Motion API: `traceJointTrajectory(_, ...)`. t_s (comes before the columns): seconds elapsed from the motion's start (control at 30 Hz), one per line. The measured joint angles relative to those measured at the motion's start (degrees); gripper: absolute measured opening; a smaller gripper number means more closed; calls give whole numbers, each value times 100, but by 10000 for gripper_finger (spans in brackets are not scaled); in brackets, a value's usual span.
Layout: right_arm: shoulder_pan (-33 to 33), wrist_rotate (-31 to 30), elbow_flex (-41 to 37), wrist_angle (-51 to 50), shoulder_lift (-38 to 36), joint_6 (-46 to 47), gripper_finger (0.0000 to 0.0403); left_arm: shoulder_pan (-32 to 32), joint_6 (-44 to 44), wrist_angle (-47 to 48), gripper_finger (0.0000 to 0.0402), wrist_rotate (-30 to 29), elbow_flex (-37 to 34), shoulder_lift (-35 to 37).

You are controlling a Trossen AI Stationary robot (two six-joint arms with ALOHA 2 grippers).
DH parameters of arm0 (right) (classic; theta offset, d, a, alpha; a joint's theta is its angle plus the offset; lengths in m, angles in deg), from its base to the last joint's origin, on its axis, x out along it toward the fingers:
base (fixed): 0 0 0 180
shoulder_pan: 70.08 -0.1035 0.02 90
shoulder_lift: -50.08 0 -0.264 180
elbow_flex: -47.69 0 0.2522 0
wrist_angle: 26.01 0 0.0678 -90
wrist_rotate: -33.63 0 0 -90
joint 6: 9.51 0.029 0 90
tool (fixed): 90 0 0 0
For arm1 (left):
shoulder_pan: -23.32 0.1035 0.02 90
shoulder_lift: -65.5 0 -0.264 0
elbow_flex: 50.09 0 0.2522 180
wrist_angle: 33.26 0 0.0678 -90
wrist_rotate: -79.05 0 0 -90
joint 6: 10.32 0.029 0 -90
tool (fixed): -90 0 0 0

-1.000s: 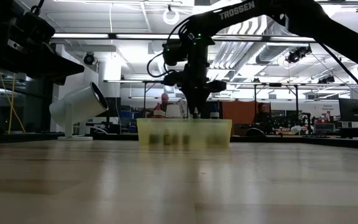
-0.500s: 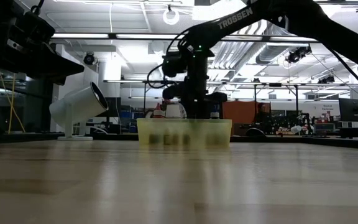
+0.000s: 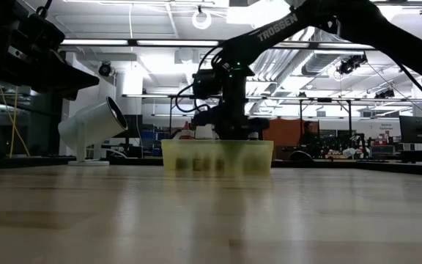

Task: Pick & Place food coloring
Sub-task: Put the small red food coloring bottle into the yellow container

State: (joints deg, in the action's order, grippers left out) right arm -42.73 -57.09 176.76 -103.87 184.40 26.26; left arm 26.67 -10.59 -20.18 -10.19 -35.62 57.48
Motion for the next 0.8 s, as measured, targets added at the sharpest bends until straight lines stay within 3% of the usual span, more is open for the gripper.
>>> traceJointTrajectory(0.27,3,19,-2,54,0,-125,79,0,0,0,0,14,0,1)
traceJointTrajectory(0.6,2,118,-2,52,0,-279,158,-1,0,1,0,14,0,1)
traceJointTrajectory(0.8,2,159,-2,43,-191,-382,178,-1,0,1,0,14,0,1)
